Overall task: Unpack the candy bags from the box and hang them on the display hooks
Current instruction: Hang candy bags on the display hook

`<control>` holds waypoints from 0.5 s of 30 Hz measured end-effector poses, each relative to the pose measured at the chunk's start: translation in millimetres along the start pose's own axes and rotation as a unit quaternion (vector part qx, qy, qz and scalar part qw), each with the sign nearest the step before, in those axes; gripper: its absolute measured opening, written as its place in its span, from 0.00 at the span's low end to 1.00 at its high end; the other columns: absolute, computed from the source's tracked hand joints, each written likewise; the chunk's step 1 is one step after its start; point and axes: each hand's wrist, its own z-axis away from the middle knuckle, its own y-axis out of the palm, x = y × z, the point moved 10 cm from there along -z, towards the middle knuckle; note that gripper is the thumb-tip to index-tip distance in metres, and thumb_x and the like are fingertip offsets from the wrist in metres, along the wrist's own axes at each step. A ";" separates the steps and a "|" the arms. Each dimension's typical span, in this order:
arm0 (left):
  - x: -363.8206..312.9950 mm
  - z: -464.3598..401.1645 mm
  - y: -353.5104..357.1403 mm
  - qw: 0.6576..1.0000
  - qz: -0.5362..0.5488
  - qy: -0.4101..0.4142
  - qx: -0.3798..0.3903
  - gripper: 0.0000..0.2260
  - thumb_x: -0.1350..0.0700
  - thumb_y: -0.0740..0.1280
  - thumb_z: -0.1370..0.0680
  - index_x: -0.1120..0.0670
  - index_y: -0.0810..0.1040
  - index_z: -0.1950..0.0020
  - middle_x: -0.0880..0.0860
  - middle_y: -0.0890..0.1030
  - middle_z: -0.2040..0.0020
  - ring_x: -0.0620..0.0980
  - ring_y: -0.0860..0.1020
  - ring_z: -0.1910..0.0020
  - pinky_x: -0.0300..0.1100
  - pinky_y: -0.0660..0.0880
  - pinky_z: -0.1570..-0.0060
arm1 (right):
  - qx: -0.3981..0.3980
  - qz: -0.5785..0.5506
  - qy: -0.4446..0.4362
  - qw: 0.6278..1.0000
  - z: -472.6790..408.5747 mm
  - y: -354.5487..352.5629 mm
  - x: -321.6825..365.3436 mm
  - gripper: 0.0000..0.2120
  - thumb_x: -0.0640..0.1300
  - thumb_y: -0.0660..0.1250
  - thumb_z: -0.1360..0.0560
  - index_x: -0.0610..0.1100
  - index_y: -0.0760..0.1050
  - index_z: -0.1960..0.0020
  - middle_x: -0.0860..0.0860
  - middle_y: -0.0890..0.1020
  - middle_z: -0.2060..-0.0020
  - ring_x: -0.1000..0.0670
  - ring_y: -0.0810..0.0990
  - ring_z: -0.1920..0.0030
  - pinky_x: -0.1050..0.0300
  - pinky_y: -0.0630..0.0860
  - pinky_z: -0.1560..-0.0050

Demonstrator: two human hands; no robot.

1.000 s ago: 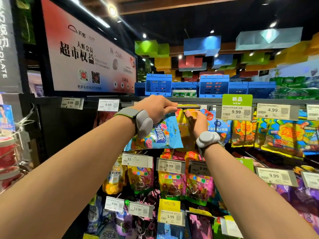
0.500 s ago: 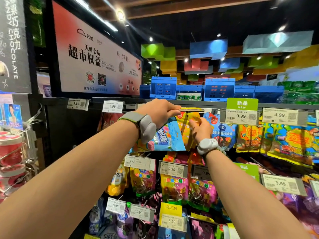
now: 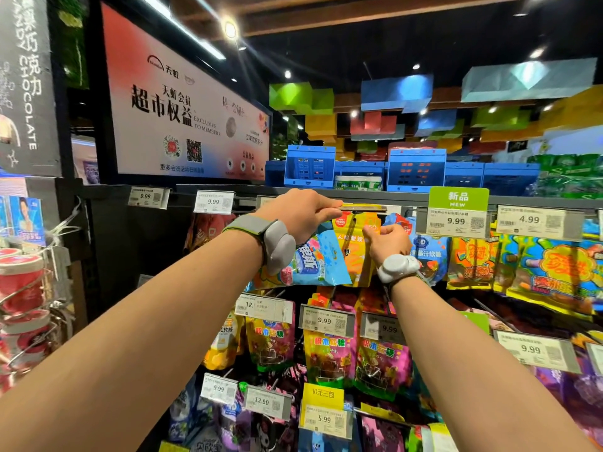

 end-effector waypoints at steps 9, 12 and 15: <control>4.7 -0.2 2.4 0.999 0.035 -0.004 -0.021 0.19 0.43 0.59 0.18 0.46 0.74 0.30 0.46 0.76 0.32 0.50 0.74 0.33 0.44 0.69 0.36 | -0.059 -0.220 0.047 0.973 27.9 -29.3 -15.3 0.16 0.49 0.76 0.28 0.46 0.74 0.47 0.50 0.77 0.63 0.46 0.77 0.55 0.57 0.71 0.53; 7.3 1.9 2.1 0.997 0.066 -0.008 -0.037 0.18 0.44 0.60 0.19 0.46 0.75 0.30 0.46 0.76 0.32 0.49 0.73 0.33 0.42 0.69 0.36 | -0.074 -0.308 0.028 0.948 59.2 -40.0 -7.8 0.11 0.47 0.75 0.27 0.42 0.76 0.52 0.50 0.77 0.69 0.47 0.77 0.63 0.57 0.72 0.61; 8.0 3.5 1.8 0.997 0.048 -0.011 -0.052 0.19 0.42 0.60 0.19 0.44 0.74 0.30 0.45 0.76 0.32 0.49 0.73 0.32 0.44 0.70 0.36 | 0.024 -0.373 0.045 0.926 88.7 -27.3 4.9 0.11 0.48 0.68 0.21 0.42 0.73 0.57 0.47 0.78 0.69 0.48 0.77 0.70 0.58 0.73 0.69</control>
